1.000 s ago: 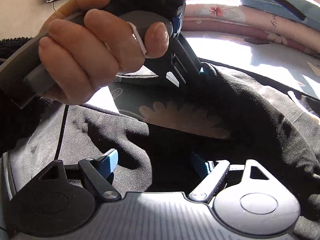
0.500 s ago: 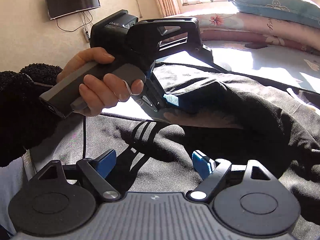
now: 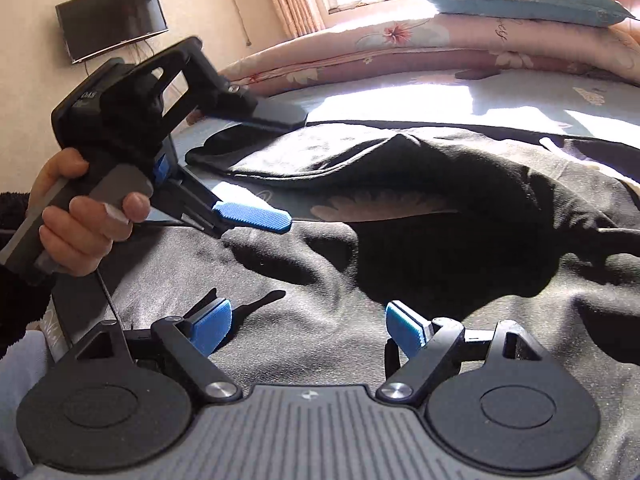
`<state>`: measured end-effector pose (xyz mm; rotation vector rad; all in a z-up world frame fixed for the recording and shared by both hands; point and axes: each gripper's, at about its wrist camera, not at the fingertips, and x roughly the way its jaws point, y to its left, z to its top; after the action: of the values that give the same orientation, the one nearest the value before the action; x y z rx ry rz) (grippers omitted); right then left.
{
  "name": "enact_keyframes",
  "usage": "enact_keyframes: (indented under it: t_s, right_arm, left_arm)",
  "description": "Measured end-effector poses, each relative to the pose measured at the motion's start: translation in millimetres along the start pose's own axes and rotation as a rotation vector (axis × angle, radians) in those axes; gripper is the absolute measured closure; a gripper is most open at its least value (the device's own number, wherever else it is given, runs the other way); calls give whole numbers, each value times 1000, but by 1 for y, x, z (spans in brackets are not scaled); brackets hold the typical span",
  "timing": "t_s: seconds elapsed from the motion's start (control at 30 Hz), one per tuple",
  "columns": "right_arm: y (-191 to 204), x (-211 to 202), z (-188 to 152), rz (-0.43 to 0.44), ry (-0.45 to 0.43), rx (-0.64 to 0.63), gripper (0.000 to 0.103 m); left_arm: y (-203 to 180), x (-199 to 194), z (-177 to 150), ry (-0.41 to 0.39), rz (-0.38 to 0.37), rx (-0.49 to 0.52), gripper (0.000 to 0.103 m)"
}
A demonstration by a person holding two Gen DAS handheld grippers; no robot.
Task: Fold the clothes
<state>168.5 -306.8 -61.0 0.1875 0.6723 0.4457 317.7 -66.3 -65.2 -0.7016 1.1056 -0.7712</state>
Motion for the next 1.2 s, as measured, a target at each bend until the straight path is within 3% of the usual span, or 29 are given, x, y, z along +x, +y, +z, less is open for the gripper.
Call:
enact_keyframes:
  t_s: [0.1,0.17,0.27,0.37,0.47,0.6,0.67,0.77,0.83,0.93,1.07,1.2]
  right_arm:
    - [-25,-25,7,-99,-74,63,15]
    - [-43,-41,11,-178,-114,94,15]
    - [-81,-55,12,-275,-146,153,15]
    - [-112,-52,10,-351,-125,226,15]
    - [-134,-47,-2,-433,-78,313,16]
    - [-138,-66,-5,-386,-154,359,16]
    - [-142,-72,-7,-361,-193,387,16]
    - [-142,-63,-12,-391,-194,364,15]
    - [-142,-57,-15,-412,-195,348,15]
    - [-138,-49,-17,-437,-184,313,12]
    - [-134,-45,-16,-457,-165,272,11]
    - [-135,-47,-18,-449,-173,284,11]
  left_arm:
    - [14,7,-6,-12,82,-36,11]
    - [15,0,-5,-46,60,-80,10]
    - [-2,0,0,-74,18,-29,10]
    - [-26,22,3,-27,-66,8,10]
    - [-47,53,-2,39,-101,58,10]
    - [-61,93,-11,104,-140,96,10]
    - [-64,107,-14,100,-129,107,10]
    - [-54,119,-16,75,-57,70,11]
    - [-46,115,-16,69,-81,39,10]
    - [-46,94,-20,49,-54,62,10]
    - [-36,65,-29,-14,49,107,10]
    - [-10,28,-26,-99,81,-23,12]
